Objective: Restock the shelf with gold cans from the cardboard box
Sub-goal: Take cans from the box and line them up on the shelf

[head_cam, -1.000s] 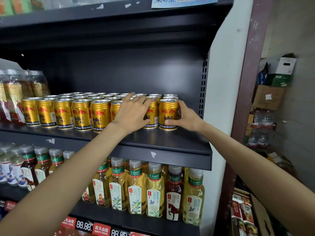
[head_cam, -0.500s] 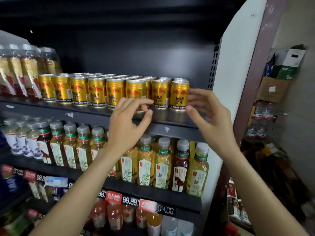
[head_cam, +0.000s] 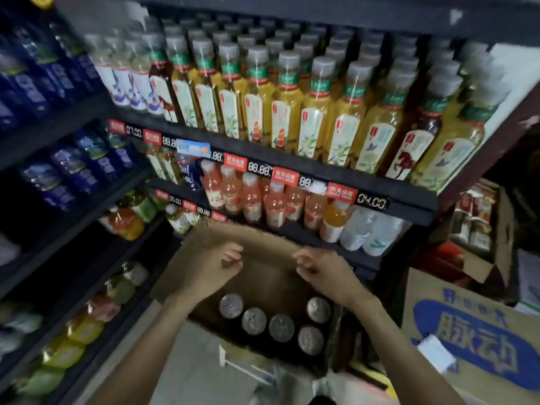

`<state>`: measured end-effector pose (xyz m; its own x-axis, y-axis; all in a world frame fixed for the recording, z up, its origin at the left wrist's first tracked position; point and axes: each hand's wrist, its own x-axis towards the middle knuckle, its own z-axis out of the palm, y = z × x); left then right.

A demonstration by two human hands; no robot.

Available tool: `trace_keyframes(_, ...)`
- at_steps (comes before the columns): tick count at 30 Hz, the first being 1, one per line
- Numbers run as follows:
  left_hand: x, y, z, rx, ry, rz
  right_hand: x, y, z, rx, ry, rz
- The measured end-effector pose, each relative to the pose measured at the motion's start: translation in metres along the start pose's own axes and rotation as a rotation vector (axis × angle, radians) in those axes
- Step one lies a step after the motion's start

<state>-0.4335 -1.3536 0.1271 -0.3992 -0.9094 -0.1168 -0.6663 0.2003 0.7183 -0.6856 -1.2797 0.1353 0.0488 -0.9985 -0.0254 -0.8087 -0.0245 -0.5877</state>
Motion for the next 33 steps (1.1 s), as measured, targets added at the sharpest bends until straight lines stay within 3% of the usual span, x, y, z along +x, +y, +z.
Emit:
trace_keyframes(5,-0.021,-0.067,0.046,0.289,-0.158,-0.093,-0.018,0.012,0.083,-0.015,-0.199,0.087)
trace_keyframes(9,-0.010,-0.083,0.056,0.417,-0.318,0.061,-0.018,0.009,0.123,-0.076,-0.258,0.104)
trace_keyframes(16,0.016,-0.103,0.063,0.718,-0.540,0.042,0.005,0.009,0.174,-0.430,-0.476,-0.021)
trace_keyframes(21,0.018,-0.113,0.075,0.664,-0.479,0.061,0.010,0.012,0.189,-0.439,-0.478,-0.033)
trace_keyframes(24,0.021,-0.112,0.067,0.566,-0.436,0.023,0.012,0.011,0.175,-0.273,-0.421,0.016)
trace_keyframes(27,0.018,-0.109,0.048,0.291,-0.305,-0.058,0.007,0.004,0.147,0.004,-0.246,0.125)
trace_keyframes(33,-0.002,-0.071,0.019,-0.474,0.006,-0.150,-0.006,-0.015,0.079,0.897,0.116,0.486)
